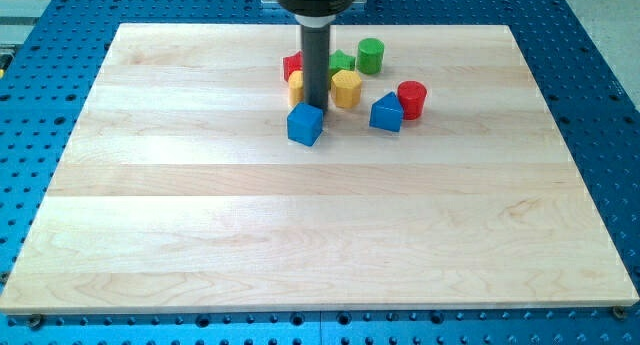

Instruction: Move the yellow hexagon diagonally left to the yellow heart

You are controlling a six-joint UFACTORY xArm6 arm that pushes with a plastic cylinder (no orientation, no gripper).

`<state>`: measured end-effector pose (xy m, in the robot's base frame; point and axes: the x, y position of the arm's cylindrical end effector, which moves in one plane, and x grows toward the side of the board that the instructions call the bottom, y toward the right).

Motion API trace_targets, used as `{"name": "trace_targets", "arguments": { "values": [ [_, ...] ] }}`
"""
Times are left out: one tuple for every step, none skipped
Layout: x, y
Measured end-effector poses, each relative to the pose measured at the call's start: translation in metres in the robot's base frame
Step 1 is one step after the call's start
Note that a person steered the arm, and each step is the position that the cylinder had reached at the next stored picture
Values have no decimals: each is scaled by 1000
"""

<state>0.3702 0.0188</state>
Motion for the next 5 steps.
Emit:
{"name": "trace_targets", "arguments": {
  "values": [
    [-24,23],
    [-35,55],
    [-44,114],
    [-71,114],
    [-48,36]
  ]
}}
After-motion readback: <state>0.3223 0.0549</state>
